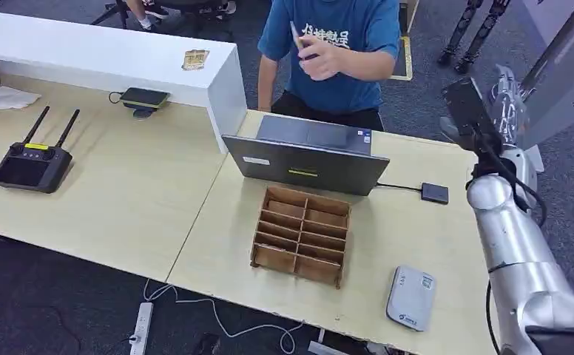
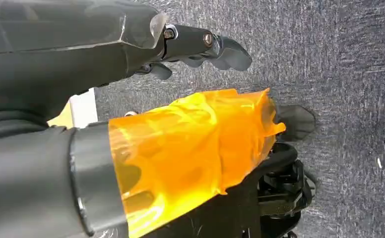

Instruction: Pass the card to the sensor for recognition and then transmit it.

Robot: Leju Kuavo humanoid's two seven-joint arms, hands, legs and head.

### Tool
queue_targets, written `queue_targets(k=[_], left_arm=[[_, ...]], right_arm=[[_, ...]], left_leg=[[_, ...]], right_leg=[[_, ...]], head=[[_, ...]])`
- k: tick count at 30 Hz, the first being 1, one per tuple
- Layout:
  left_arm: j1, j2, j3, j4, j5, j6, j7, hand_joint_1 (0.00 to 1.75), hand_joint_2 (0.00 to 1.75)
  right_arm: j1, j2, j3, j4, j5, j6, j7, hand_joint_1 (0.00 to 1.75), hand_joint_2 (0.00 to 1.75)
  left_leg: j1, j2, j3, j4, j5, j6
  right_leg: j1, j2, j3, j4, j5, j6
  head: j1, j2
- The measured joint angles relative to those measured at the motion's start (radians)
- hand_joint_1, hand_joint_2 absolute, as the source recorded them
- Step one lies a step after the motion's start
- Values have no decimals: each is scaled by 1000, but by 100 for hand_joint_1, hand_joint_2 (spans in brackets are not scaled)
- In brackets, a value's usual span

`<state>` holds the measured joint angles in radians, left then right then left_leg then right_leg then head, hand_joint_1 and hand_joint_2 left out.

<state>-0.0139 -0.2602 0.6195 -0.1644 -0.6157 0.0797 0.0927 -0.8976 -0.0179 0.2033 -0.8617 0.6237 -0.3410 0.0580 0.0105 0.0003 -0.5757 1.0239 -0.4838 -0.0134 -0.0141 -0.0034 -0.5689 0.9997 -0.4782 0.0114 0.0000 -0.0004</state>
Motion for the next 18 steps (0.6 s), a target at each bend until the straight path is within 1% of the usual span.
queue_targets(k=[5, 12, 15, 18], left_arm=[[0, 0, 0, 0, 0, 2, 0, 0, 0], [0, 0, 0, 0, 6, 6, -1, 0, 0], [0, 0, 0, 0, 18, 10, -4, 0, 0], [0, -1, 1, 0, 23, 13, -10, 0, 0]], right_arm=[[5, 0, -8, -8, -3, -4, -6, 0, 175], [42, 0, -35, -63, -54, -21, -42, 0, 175], [81, 0, -47, -119, -94, -21, -73, 0, 175], [129, 0, -52, -185, -113, -21, -82, 0, 175]], left_leg=[[0, 0, 0, 0, 0, 0], [0, 0, 0, 0, 0, 0], [0, 0, 0, 0, 0, 0], [0, 0, 0, 0, 0, 0]], right_leg=[[0, 0, 0, 0, 0, 0], [0, 0, 0, 0, 0, 0], [0, 0, 0, 0, 0, 0], [0, 0, 0, 0, 0, 0]], head=[[0, 0], [0, 0], [0, 0], [0, 0]])
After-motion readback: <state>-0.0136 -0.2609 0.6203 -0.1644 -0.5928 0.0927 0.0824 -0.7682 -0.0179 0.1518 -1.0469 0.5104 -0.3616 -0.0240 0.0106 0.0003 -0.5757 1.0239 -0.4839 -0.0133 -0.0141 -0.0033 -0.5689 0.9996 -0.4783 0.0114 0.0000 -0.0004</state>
